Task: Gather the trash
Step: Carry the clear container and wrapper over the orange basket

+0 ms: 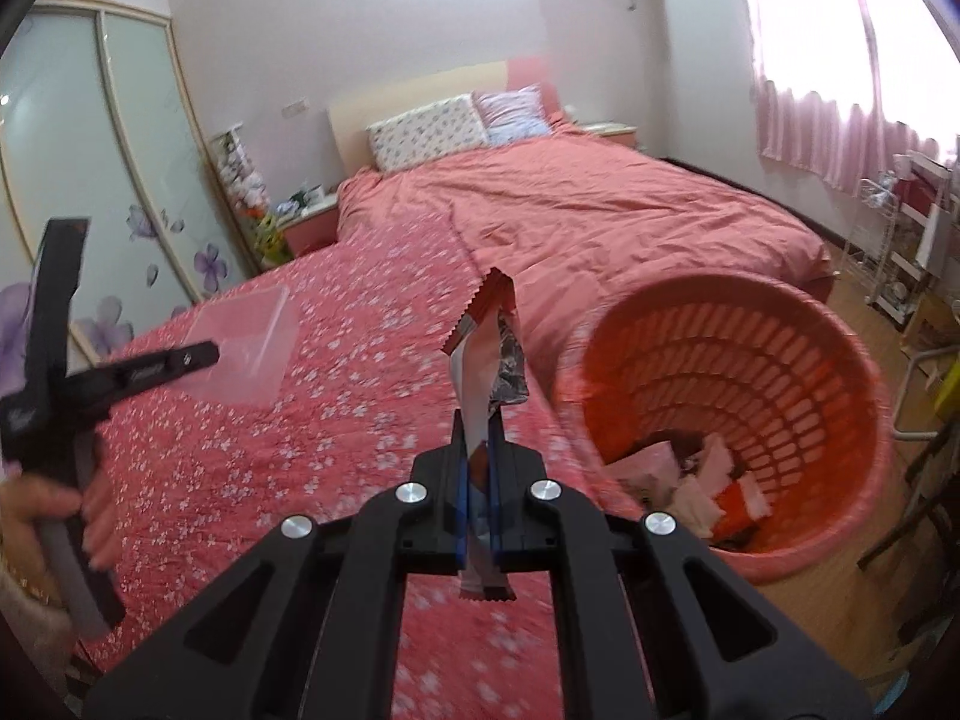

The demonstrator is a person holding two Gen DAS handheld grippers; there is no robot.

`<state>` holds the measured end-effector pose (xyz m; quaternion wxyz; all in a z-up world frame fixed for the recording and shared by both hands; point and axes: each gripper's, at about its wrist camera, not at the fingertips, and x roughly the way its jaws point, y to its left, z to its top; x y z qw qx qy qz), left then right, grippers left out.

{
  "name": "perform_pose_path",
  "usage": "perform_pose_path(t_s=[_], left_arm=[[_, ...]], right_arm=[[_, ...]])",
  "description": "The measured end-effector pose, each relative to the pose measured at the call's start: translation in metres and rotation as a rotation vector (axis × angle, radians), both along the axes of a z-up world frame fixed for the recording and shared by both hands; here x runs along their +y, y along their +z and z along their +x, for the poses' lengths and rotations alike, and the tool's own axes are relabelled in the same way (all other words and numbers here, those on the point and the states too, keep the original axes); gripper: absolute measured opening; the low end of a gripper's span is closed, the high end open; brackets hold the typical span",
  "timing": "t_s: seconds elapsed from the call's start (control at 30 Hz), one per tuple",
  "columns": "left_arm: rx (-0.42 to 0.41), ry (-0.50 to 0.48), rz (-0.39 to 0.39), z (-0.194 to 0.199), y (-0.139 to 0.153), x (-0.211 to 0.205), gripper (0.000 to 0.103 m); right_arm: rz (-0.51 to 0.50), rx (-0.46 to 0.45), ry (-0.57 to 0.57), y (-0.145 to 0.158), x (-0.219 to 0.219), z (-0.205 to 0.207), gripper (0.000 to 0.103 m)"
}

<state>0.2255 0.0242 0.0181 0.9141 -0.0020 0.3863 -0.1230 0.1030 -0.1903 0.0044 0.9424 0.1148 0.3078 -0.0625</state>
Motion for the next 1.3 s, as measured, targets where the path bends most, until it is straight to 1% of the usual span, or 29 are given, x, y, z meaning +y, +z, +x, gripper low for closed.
perform_pose_path(t_s=[0.03,0.13,0.33,0.43,0.57,0.77,0.93,1.3], left_arm=[[-0.009,-0.020,-0.007,-0.010,0.003,-0.008,0.004],[-0.029,-0.057,-0.015,-0.022,0.009,-0.026,0.004],[-0.053,-0.132,-0.040,-0.048,0.011,-0.057,0.004],[-0.049,-0.168,-0.055,-0.051,0.009,-0.068,0.004],[-0.052,-0.198,-0.055,-0.057,0.004,-0.090,0.004],[-0.041,-0.228,-0.060,-0.059,-0.003,-0.116,0.004],[-0.050,-0.239,-0.052,-0.062,-0.006,-0.136,0.004],[-0.036,-0.278,-0.064,-0.066,-0.013,-0.165,0.004]], right_arm=[[-0.007,-0.011,-0.022,0.003,-0.006,-0.008,0.006],[-0.012,-0.034,-0.063,0.009,-0.020,-0.024,0.006],[0.016,-0.064,-0.143,0.012,-0.050,-0.048,0.006],[0.025,-0.070,-0.175,0.010,-0.063,-0.054,0.006],[0.017,-0.080,-0.204,0.008,-0.072,-0.061,0.006],[-0.002,-0.088,-0.232,0.003,-0.085,-0.064,0.006],[-0.010,-0.086,-0.254,-0.001,-0.096,-0.063,0.006],[-0.006,-0.109,-0.255,-0.004,-0.110,-0.061,0.006]])
